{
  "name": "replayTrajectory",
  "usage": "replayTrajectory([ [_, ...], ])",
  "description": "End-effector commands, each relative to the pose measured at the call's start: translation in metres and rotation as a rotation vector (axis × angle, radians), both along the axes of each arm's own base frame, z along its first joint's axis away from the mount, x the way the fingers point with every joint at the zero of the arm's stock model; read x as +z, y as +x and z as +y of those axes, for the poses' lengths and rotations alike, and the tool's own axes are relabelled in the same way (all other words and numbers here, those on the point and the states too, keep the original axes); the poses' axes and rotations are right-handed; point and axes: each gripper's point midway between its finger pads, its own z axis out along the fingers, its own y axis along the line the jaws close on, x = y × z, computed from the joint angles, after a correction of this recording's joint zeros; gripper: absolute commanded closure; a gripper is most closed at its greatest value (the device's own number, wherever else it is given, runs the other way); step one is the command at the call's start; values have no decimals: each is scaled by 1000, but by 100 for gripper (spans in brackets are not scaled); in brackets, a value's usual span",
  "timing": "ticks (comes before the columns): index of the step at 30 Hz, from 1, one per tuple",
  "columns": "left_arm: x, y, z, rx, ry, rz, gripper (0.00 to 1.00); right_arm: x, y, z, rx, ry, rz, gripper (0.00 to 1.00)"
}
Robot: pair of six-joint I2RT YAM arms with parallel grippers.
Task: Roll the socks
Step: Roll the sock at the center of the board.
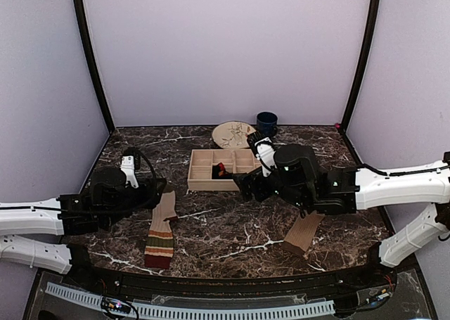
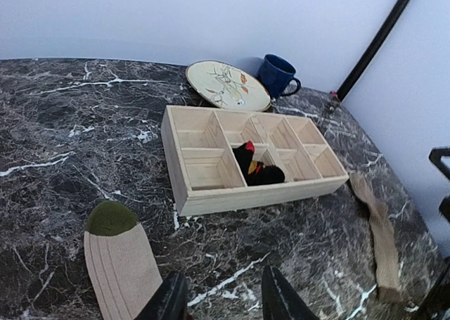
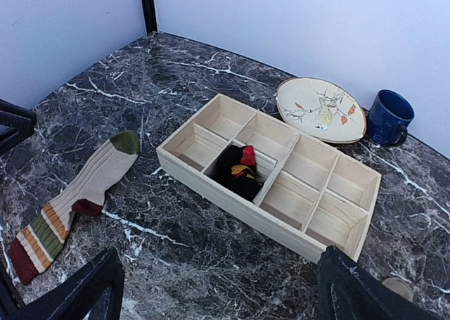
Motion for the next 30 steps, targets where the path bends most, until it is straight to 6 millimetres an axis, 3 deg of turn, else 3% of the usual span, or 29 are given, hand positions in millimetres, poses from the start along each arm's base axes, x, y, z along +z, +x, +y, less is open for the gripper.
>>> replayTrajectory([
  [1, 15, 8, 14, 91, 74, -9, 54, 8, 1, -10, -30, -5, -50, 7],
  [4, 16, 11, 15, 106, 110, -6, 23, -2, -1, -6, -9, -27, -28, 7],
  [6, 14, 11, 13, 103, 118, 0, 15, -8, -3, -3, 0, -47, -11, 7],
  [14, -12, 12, 22, 119, 92, 64, 9, -28, -21, -11, 18, -107, 36, 6],
  [17, -21, 10, 24, 107, 77, 84, 1, -32, -31, -14, 36, -119, 49, 6],
  [22, -31, 6, 38, 129, 93, 93, 2, -37, -42, -18, 41, -141, 39, 6],
  [30, -34, -4, 64, 191, 49, 80, 2, -43, -63, 3, 105, -204, -6, 6],
])
